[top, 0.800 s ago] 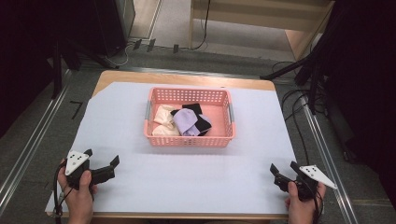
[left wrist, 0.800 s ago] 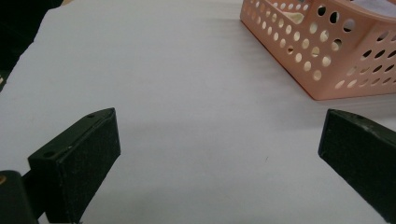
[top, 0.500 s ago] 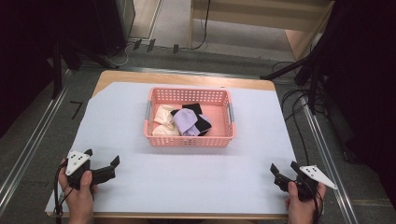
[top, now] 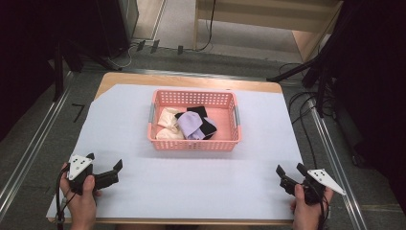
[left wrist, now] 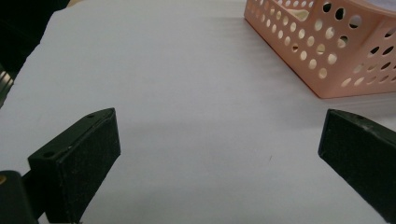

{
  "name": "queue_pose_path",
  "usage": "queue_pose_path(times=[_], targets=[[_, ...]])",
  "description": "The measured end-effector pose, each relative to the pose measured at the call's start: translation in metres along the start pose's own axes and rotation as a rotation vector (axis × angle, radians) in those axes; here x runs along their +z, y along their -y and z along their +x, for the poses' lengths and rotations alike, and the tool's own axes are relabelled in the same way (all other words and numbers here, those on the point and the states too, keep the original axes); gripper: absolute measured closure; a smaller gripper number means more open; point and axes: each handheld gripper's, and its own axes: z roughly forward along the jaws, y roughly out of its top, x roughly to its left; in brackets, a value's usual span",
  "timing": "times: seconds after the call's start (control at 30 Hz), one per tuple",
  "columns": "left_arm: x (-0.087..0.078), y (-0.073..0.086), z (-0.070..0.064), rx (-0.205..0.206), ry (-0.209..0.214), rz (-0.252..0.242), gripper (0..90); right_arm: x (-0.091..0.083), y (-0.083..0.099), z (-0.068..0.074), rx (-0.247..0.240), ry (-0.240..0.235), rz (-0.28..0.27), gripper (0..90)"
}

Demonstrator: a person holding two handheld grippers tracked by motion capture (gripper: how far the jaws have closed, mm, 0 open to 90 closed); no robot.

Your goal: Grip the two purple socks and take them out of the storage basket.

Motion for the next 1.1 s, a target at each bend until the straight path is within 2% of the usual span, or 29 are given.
queue_pose_path(times=[0.1, 0.13, 0.37, 0.5, 0.63, 0.67, 0.7, 0.77, 0.9, 1.0, 1.1], targets=[[0.001, 0.0, 0.001, -0.009, 0.002, 0.01, 0.0, 0.001, -0.002, 0.003, 0.004, -0.011, 0.004, 16.4], [0.001, -0.001, 0.001, -0.01, 0.004, 0.011, 0.0, 0.001, -0.004, 0.006, 0.02, -0.018, -0.002, 16.3], [0.001, 0.0, 0.001, -0.002, 0.009, 0.008, 0.0, 0.001, -0.011, 0.023, -0.009, 0.004, -0.007, 14.6], [0.001, -0.001, 0.0, -0.002, 0.001, 0.01, 0.0, 0.002, -0.015, 0.028, 0.004, -0.003, 0.01, 14.4], [0.002, -0.001, -0.002, 0.022, -0.008, 0.021, 0.0, 0.002, -0.021, 0.031, -0.004, -0.023, 0.001, 14.2], [0.002, 0.0, -0.003, 0.023, -0.01, 0.016, 0.0, 0.002, -0.024, 0.032, 0.015, -0.032, 0.004, 14.2], [0.001, 0.0, -0.002, 0.025, -0.009, 0.018, 0.0, 0.004, -0.027, 0.031, 0.034, -0.061, 0.0, 13.3], [0.001, 0.0, -0.002, 0.019, -0.011, 0.008, 0.0, 0.006, -0.032, 0.031, 0.064, -0.071, 0.005, 13.3], [-0.001, 0.001, -0.003, 0.015, -0.023, -0.013, 0.0, 0.011, -0.036, 0.035, 0.082, -0.059, 0.007, 13.7], [-0.001, 0.001, -0.003, 0.024, -0.018, -0.009, 0.0, 0.013, -0.041, 0.047, 0.047, -0.068, 0.008, 13.5], [-0.001, 0.001, -0.005, 0.051, -0.006, -0.004, 0.4, 0.015, -0.042, 0.051, 0.021, -0.072, 0.008, 13.5]])
